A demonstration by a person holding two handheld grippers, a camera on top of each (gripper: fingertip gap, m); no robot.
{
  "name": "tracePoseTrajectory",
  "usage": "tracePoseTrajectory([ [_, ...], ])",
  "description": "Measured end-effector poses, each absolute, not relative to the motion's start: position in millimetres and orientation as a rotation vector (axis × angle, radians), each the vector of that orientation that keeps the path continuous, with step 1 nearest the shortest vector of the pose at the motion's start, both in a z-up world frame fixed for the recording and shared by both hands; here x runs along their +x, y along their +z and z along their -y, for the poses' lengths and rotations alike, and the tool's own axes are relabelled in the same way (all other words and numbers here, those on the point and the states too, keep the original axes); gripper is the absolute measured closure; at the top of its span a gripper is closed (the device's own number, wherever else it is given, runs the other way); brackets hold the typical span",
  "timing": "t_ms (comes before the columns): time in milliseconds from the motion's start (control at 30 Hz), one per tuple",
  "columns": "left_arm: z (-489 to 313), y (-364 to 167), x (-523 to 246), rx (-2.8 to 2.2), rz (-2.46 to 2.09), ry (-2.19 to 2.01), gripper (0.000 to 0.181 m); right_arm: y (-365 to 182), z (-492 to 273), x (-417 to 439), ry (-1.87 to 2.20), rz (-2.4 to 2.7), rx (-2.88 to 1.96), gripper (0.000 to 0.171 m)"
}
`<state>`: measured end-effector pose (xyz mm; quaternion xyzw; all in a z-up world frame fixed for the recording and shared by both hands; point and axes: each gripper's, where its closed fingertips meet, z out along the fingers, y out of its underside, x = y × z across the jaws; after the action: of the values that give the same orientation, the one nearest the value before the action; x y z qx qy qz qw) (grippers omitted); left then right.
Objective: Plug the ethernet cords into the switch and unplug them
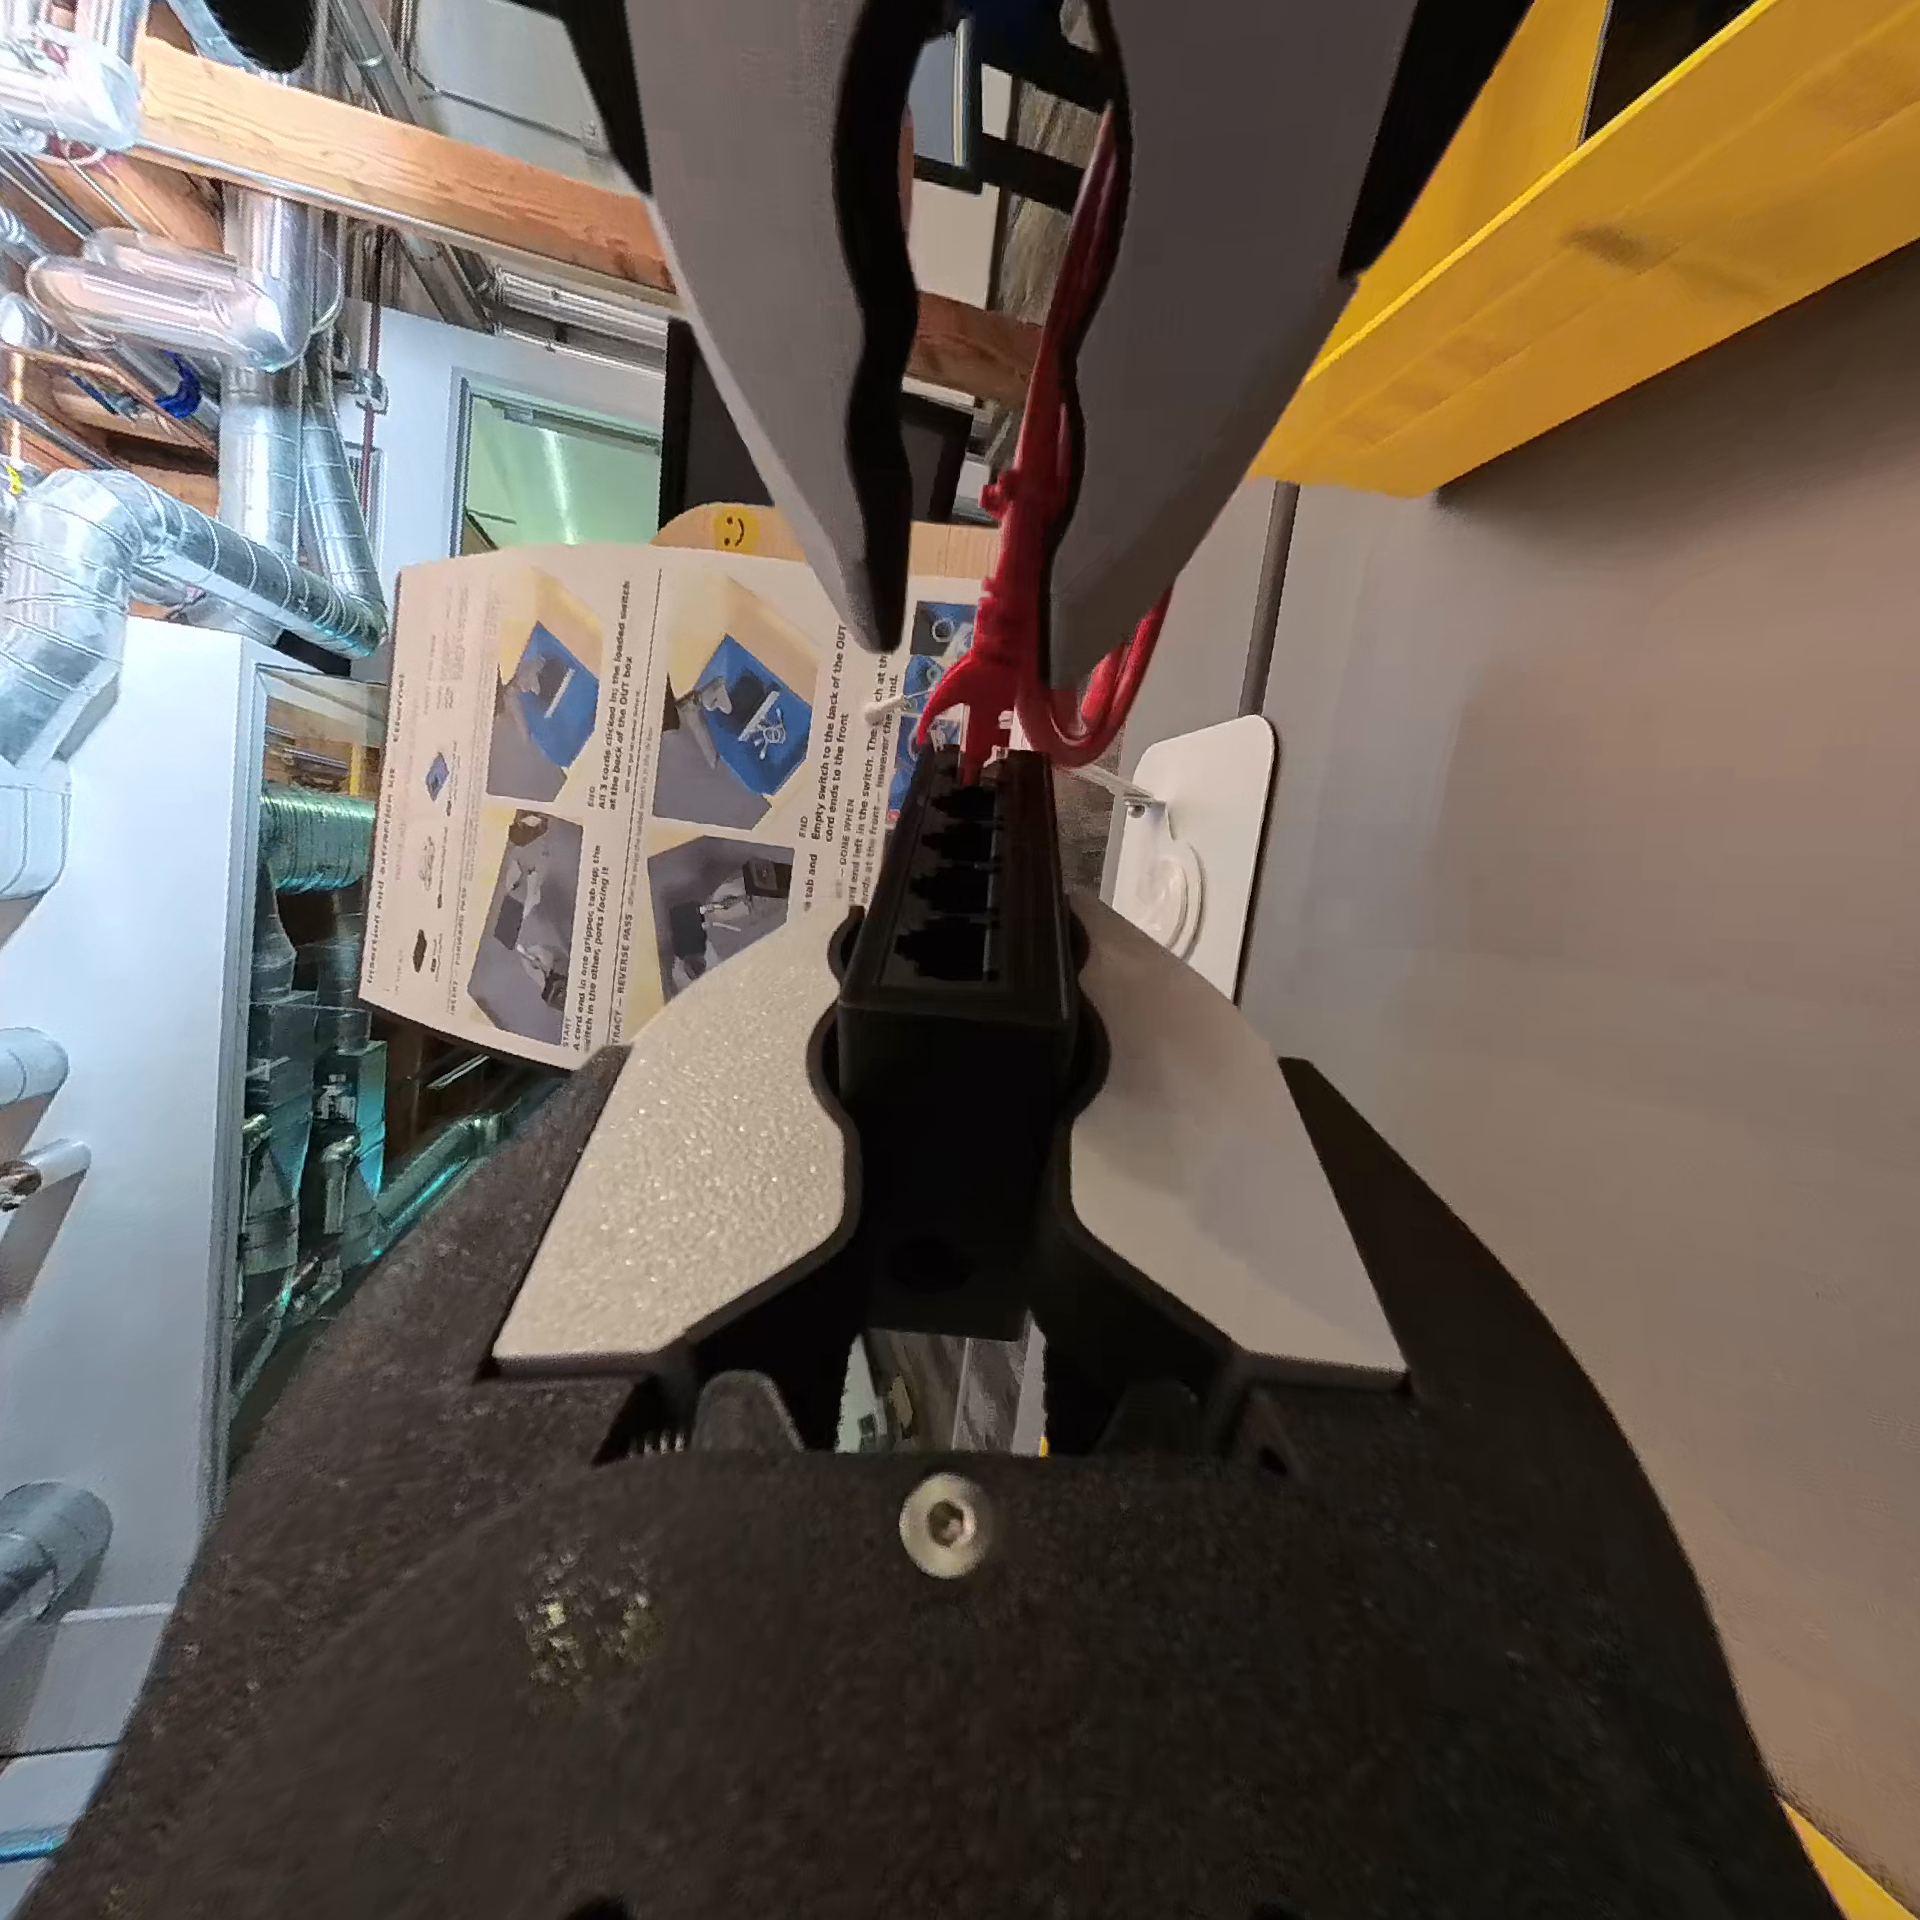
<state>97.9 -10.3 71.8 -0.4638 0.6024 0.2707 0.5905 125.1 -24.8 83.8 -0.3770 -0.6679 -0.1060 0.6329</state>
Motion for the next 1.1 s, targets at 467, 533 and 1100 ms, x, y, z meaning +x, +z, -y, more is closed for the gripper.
tracePoseTrajectory([
  [467, 20.3, 73.1, 103.2, -1.066, -1.42, 0.686, 0.148, 79.9, 25.8, 123.2, -0.381, 1.563, -0.803, 0.153],
  [533, 21.0, 71.8, 104.5, -1.062, -1.427, 0.695, 0.148, 78.3, 24.9, 123.0, -0.396, 1.568, -0.8, 0.153],
  [1100, 20.7, 60.2, 113.0, -1.048, -1.47, 0.715, 0.148, 63.5, 25.7, 129.2, -0.467, 1.663, -0.852, 0.155],
])
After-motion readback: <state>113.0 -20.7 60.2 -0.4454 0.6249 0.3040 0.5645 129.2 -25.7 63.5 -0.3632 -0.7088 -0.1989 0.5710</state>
